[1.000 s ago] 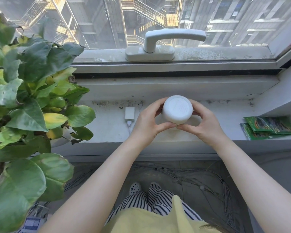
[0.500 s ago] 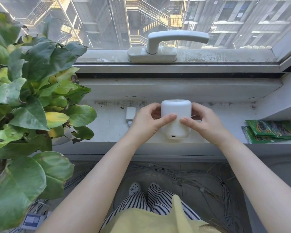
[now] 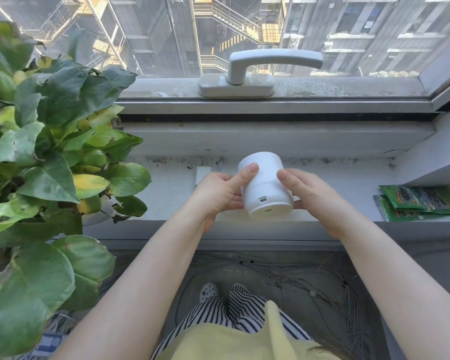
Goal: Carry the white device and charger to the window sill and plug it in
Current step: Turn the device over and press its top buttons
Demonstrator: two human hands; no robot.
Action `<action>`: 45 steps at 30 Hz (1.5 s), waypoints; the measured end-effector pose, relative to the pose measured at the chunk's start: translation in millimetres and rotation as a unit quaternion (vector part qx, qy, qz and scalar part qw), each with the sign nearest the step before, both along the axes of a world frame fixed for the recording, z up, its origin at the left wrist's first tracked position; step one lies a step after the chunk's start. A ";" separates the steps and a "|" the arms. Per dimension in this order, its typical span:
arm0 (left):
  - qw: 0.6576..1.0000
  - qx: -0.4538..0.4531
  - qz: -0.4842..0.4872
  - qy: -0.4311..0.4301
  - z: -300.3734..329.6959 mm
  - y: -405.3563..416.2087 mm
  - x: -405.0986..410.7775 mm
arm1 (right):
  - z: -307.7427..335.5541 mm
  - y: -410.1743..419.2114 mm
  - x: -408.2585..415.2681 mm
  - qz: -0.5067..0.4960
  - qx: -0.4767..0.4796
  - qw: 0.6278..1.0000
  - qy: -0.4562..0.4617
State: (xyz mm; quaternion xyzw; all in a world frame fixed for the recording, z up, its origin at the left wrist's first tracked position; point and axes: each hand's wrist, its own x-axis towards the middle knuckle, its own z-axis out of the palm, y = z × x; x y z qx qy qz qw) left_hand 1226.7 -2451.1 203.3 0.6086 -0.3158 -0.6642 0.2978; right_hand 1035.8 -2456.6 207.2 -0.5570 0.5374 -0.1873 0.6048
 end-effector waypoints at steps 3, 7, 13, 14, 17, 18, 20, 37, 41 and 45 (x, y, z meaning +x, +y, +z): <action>1.000 0.008 0.014 0.008 -0.4 0.2 -0.3 | -4.7 2.3 -1.9 0.009 0.008 0.998 -0.063; 0.998 0.028 0.037 0.054 1.9 -0.9 0.8 | -13.8 6.9 -3.7 0.031 0.007 0.988 -0.151; 0.993 0.034 0.044 0.101 3.4 0.7 -1.9 | -22.6 7.3 -7.8 0.027 -0.005 0.985 -0.169; 0.993 0.035 0.045 0.104 3.4 0.9 -2.3 | -23.6 7.2 -8.6 0.026 -0.004 0.985 -0.173; 0.993 0.035 0.044 0.106 3.6 1.9 -3.9 | -25.8 6.7 -10.0 0.011 -0.003 0.983 -0.181; 0.992 0.036 0.046 0.108 3.5 2.3 -4.5 | -26.2 6.6 -10.1 0.007 -0.004 0.984 -0.180; 0.992 0.039 0.048 0.111 3.1 3.1 -5.6 | -26.6 6.4 -9.5 -0.004 -0.009 0.984 -0.177; 0.969 -0.123 -0.165 -0.139 32.0 7.3 -4.7 | -14.0 -3.1 -25.5 0.040 0.010 0.997 -0.068; 0.977 -0.101 -0.153 -0.112 26.3 8.1 -3.4 | -6.1 -6.7 -21.4 0.046 -0.004 0.998 -0.039; 0.991 -0.073 -0.096 -0.060 22.6 8.8 -4.0 | -3.7 -6.0 -16.5 0.011 -0.003 0.998 -0.060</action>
